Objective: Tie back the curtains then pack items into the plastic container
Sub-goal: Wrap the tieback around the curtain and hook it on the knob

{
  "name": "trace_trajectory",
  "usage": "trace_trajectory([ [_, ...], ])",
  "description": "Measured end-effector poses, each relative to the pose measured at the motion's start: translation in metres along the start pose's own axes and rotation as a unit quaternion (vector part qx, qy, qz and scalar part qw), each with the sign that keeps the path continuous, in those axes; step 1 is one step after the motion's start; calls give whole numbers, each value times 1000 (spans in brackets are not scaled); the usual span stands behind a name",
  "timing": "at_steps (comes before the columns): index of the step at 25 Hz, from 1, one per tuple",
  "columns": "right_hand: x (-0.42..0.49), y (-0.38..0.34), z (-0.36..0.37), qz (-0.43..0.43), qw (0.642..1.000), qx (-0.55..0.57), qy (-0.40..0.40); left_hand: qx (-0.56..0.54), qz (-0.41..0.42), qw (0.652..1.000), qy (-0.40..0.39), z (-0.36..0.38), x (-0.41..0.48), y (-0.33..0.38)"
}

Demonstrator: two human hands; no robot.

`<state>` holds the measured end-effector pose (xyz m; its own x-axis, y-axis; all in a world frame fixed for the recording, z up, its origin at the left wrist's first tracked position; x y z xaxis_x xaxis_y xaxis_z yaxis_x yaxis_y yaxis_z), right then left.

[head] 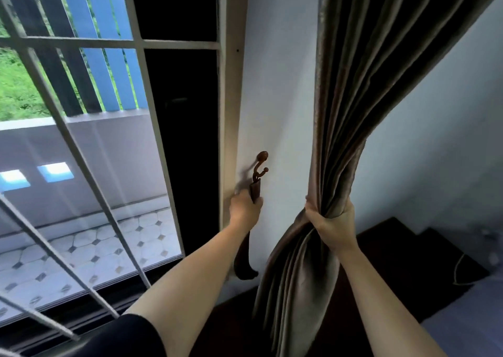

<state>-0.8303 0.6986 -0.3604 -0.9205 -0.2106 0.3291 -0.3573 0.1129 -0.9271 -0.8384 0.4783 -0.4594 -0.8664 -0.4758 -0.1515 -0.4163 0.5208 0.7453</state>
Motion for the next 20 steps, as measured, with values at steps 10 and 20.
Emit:
trace_trajectory([
  [10, 22, 9, 14, -4, 999, 0, -41, -164, -34, 984, -55, 1, -20, -17],
  [20, 22, 5, 116, 2, 995, 21, -98, 174, 145, 971, -70, -127, -56, -29],
])
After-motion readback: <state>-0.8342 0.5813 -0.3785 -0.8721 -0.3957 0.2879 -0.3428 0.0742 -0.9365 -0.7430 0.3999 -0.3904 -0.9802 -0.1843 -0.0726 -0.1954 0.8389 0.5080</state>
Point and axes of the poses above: each hand's wrist, its own x-axis towards the middle knuckle, its own z-axis out of the palm, y = z × x, the point moved 9 cm from there along x, towards the middle knuckle, and after that the axes turned 4 degrees about -y, right-handed, at the moved point
